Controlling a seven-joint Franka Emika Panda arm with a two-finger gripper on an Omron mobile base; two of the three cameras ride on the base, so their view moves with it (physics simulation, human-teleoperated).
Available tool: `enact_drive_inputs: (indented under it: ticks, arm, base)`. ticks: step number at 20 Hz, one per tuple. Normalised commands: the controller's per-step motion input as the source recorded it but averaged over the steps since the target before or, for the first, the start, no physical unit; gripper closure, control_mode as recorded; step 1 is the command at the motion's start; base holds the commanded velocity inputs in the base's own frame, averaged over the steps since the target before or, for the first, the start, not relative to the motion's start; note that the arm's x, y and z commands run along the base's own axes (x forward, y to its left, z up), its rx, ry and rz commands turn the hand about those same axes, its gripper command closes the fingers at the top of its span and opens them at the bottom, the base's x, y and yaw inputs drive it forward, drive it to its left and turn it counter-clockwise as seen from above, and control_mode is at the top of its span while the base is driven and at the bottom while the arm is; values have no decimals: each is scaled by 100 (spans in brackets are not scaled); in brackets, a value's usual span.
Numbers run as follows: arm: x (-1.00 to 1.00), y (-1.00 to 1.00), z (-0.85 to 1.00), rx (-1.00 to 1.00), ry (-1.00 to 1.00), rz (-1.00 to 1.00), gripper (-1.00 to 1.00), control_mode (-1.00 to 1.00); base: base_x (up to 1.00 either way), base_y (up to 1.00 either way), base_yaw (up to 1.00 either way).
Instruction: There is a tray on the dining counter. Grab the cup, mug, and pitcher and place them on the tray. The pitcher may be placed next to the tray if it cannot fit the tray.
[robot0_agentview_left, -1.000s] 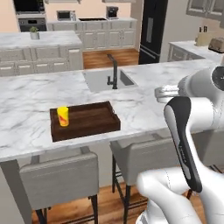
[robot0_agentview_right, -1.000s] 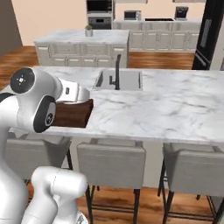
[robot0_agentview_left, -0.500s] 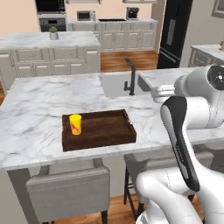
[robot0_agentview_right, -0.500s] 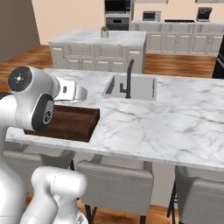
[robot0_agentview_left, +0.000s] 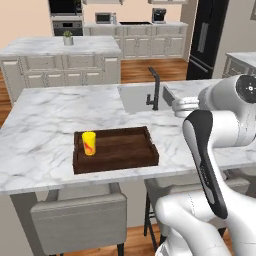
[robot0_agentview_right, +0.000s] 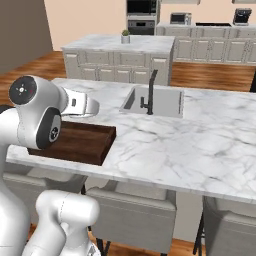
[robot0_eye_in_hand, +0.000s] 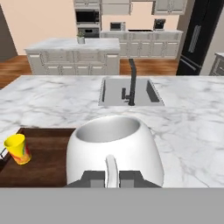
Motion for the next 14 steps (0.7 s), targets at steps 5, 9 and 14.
enact_drive_inputs:
  ticks: [5, 9, 14]
  arm:
    - [0, 0, 0, 0, 0, 0, 100, 100]
    - [6, 0, -4, 0, 0, 10, 100, -100]
    - [22, 0, -26, 0, 0, 42, 100, -100]
  base:
    - [0, 0, 0]
    - [0, 0, 1]
    - [0, 0, 0]
